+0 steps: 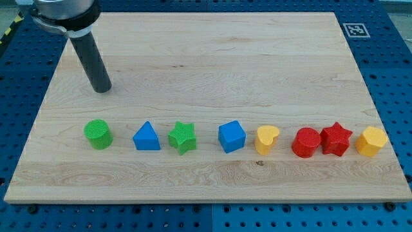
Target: Move the green circle towards up
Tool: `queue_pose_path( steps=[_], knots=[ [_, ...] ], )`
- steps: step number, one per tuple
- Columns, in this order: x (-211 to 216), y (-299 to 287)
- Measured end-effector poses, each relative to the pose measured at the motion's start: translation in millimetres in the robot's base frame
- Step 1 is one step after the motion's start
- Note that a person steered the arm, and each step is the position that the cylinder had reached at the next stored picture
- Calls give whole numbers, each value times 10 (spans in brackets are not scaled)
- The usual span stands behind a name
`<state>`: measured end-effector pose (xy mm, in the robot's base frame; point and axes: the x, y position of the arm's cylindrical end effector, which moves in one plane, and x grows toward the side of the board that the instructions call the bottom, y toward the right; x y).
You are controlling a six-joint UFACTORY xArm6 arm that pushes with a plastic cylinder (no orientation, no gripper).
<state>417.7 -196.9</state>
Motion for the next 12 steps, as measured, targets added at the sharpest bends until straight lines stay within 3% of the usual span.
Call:
queue_pose_path(
  steps=[3, 5, 6, 7, 8, 10, 12],
  knots=[
    [2, 1],
    [1029, -248],
    [1413, 153],
    [1335, 646],
    [1186, 471],
    [1502, 72],
    [967, 36]
  ],
)
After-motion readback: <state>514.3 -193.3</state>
